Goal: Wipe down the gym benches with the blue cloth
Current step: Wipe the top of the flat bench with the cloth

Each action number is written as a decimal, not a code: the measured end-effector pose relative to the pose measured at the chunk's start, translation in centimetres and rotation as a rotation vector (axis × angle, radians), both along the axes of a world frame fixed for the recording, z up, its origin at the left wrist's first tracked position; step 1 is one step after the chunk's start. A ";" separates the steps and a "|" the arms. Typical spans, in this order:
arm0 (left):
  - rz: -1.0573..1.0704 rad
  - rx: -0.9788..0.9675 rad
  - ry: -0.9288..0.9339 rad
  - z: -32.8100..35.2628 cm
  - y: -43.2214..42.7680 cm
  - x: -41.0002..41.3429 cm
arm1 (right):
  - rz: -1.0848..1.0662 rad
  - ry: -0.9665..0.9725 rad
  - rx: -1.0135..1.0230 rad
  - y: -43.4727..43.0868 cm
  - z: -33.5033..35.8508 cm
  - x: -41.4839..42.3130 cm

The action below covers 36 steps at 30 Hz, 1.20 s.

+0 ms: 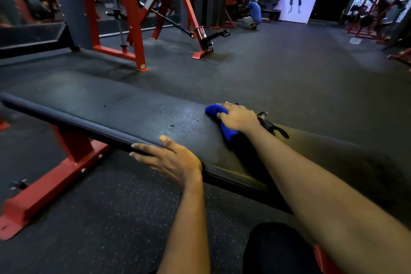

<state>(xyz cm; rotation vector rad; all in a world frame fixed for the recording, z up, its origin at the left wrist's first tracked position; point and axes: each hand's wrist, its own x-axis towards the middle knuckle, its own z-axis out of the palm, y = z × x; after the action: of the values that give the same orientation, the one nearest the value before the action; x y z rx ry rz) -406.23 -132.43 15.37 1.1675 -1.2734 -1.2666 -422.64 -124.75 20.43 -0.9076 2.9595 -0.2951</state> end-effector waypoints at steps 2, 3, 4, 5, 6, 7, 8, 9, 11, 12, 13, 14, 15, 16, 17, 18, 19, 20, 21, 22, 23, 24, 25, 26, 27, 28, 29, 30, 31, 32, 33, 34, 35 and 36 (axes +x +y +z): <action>0.012 -0.004 0.008 -0.3 -0.1 -0.1 | 0.050 0.034 -0.013 -0.5 0.1 1.1; 0.012 -0.014 0.009 -0.5 -0.2 -0.2 | 0.116 0.053 -0.026 0.2 -0.2 1.9; 0.013 -0.028 0.003 -0.7 -0.3 -0.3 | 0.199 0.072 -0.040 1.0 -0.4 2.4; 0.018 -0.031 -0.003 -0.8 -0.5 -0.5 | 0.266 0.063 -0.058 1.9 -0.5 2.7; 0.021 -0.027 -0.004 -1.0 -0.6 -0.6 | 0.310 0.040 -0.080 2.8 -0.4 2.7; 0.030 -0.026 -0.005 -1.1 -0.6 -0.5 | 0.326 0.016 -0.088 3.0 -0.3 2.3; 0.027 -0.031 -0.004 -1.0 -0.5 -0.4 | 0.305 0.009 -0.095 2.7 -0.1 1.9; 0.025 -0.036 0.001 -0.9 -0.4 -0.4 | 0.248 0.000 -0.094 1.9 0.1 1.3; 0.018 -0.021 0.016 -0.4 -0.1 -0.2 | 0.098 -0.008 -0.059 -0.2 0.2 0.3; 0.019 -0.011 0.021 -0.2 0.0 -0.2 | 0.061 0.006 -0.045 -0.9 0.2 0.3; 0.025 -0.002 0.019 -0.1 0.0 -0.2 | 0.070 0.016 -0.037 -1.3 0.0 0.4; 0.025 -0.002 0.015 0.0 0.1 -0.2 | 0.119 0.032 -0.035 -1.1 -0.2 0.9; 0.023 -0.011 0.009 0.1 0.1 -0.1 | 0.193 0.050 -0.041 -0.4 -0.6 1.5; 0.026 -0.020 -0.001 0.1 0.2 0.0 | 0.285 0.073 -0.046 0.7 -0.8 2.3; 0.038 -0.020 -0.011 0.1 0.1 0.0 | 0.380 0.072 -0.045 2.0 -1.0 3.0; 0.041 -0.010 -0.015 0.1 0.0 0.0 | 0.460 0.052 -0.062 3.2 -1.1 3.5; 0.039 -0.004 -0.023 0.1 0.0 0.0 | 0.507 0.016 -0.084 4.0 -1.2 3.4; 0.037 -0.005 -0.027 0.3 0.1 0.0 | 0.528 -0.009 -0.101 4.1 -1.0 2.9; 0.033 -0.009 -0.037 0.3 0.2 0.1 | 0.499 -0.025 -0.096 3.7 -0.8 2.2; 0.035 -0.015 -0.041 0.5 0.3 0.1 | 0.434 -0.028 -0.093 2.7 -0.7 1.3; 0.038 -0.015 -0.047 0.5 0.3 0.1 | 0.341 -0.029 -0.080 1.6 -0.5 0.7; 0.034 -0.017 -0.059 0.5 0.2 0.1 | 0.254 -0.024 -0.066 0.7 -0.4 0.5; 0.028 -0.014 -0.079 0.5 0.2 0.1 | 0.211 -0.013 -0.047 0.2 -0.5 0.8; 0.020 0.000 -0.109 0.5 0.1 0.2 | 0.228 0.010 -0.031 0.1 -0.7 1.5; 0.015 0.007 -0.146 0.3 -0.1 0.1 | 0.288 0.021 -0.028 0.8 -0.9 2.3; 0.023 0.006 -0.171 0.4 -0.5 0.3 | 0.386 0.038 -0.040 2.0 -1.0 3.5; 0.034 -0.005 -0.184 0.4 -1.2 0.4 | 0.483 0.054 -0.059 3.2 -1.1 4.7; 0.050 -0.012 -0.181 0.7 -2.4 0.5 | 0.553 0.063 -0.079 4.2 -0.9 5.6; 0.074 0.011 -0.172 1.0 -3.8 0.5 | 0.592 0.063 -0.086 4.6 -0.8 5.6; 0.103 0.053 -0.175 1.0 -5.6 0.6 | 0.605 0.050 -0.088 4.2 -0.7 5.0; 0.119 0.087 -0.182 1.2 -7.6 0.7 | 0.583 0.041 -0.092 3.3 -0.9 4.2; 0.118 0.101 -0.194 1.5 -9.5 0.6 | 0.526 0.036 -0.078 2.0 -1.2 3.4; 0.112 0.102 -0.215 1.8 -11.0 0.5 | 0.472 0.035 -0.060 0.8 -1.5 2.8; 0.110 0.099 -0.234 2.1 -12.1 0.4 | 0.440 0.037 -0.046 0.0 -1.5 2.6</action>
<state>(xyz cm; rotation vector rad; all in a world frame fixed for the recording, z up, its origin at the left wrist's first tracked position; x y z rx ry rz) -405.84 -144.49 17.42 1.4709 -1.3063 -1.1484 -420.02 -124.78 18.91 -1.5413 2.6895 -0.3293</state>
